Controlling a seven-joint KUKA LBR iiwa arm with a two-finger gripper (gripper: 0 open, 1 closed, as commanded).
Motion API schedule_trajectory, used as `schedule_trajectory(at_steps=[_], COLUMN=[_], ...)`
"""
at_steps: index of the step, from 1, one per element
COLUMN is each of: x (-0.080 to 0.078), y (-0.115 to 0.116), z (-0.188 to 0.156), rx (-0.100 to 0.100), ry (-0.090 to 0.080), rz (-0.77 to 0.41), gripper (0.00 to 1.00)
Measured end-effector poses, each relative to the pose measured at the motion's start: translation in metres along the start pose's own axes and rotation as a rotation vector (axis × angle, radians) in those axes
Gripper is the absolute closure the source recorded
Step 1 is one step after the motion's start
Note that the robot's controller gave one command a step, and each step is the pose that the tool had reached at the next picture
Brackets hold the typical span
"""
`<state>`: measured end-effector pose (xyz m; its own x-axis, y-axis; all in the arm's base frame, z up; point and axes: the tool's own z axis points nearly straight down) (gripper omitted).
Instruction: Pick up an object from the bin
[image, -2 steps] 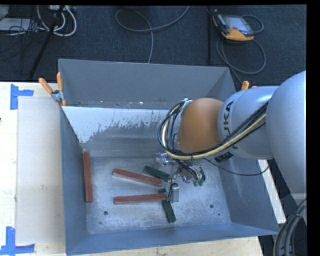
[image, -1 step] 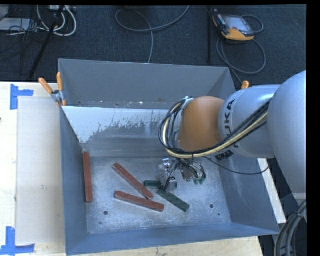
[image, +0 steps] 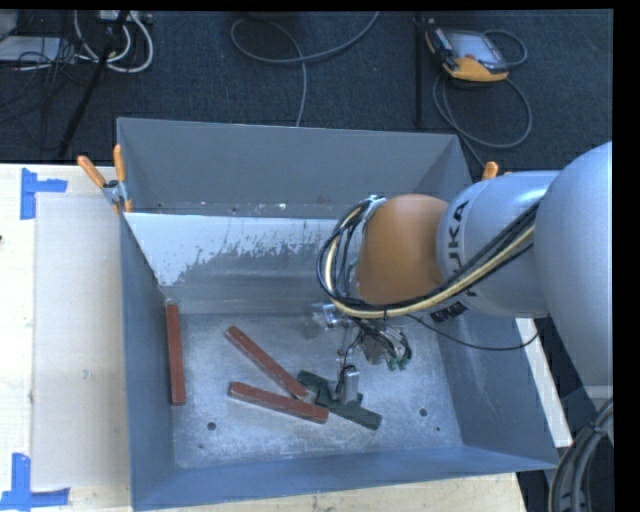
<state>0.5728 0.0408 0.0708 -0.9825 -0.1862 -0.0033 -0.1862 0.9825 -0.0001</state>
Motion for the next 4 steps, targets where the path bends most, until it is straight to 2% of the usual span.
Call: schedule_trajectory(at_steps=[1,2,3,4], x=[0.063,0.064,0.065,0.068], y=[0.093,0.127,0.126,0.141], z=[0.001,0.000,0.001,-0.165], rx=[-0.005,-0.001,0.000,-0.001], ry=[0.009,-0.001,0.003,-0.005], rz=[-0.025,0.047,0.045,-0.073], gripper=[0.00,0.00,1.00,1.00])
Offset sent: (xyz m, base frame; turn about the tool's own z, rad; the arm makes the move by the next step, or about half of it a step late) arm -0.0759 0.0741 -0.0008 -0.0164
